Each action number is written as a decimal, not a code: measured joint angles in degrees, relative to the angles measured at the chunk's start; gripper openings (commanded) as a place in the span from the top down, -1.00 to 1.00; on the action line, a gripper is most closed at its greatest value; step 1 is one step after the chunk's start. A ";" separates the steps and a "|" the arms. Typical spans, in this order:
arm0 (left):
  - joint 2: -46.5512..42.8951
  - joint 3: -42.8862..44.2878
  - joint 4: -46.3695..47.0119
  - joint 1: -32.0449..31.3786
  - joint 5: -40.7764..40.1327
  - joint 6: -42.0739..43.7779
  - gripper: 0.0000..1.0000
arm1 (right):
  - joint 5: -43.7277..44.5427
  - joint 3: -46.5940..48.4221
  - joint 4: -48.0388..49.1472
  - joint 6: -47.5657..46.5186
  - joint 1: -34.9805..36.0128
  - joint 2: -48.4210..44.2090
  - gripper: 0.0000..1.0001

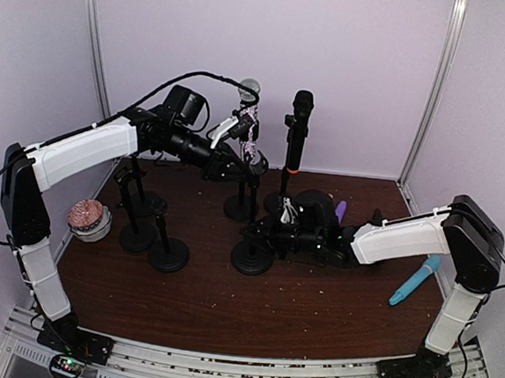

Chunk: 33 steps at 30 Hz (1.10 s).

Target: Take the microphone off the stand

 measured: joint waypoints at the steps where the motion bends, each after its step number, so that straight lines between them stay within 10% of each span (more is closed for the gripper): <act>1: 0.00 -0.13 0.35 0.00 -0.02 -0.15 0.51 | 0.00 0.83 -1.81 -0.66 0.02 -0.04 1.00; 33: 2.75 -1.31 5.44 -4.20 -9.70 -5.99 0.39 | 3.65 12.00 -25.81 -8.85 0.74 0.11 1.00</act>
